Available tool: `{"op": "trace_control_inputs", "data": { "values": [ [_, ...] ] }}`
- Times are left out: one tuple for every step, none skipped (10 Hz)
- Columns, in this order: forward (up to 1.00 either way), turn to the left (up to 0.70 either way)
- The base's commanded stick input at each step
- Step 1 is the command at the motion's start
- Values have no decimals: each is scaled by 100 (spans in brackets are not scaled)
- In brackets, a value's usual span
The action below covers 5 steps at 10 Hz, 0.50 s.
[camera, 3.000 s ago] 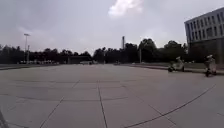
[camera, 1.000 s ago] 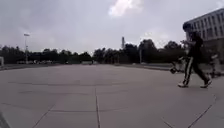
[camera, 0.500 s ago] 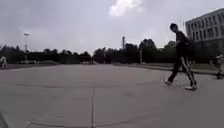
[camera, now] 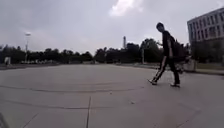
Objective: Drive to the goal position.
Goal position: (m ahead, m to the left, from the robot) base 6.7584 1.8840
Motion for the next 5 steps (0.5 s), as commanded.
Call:
{"op": "trace_control_inputs", "data": {
  "values": [
    [70,0],
    [70,0],
    [70,0],
    [70,0],
    [70,0]
  ]
}}
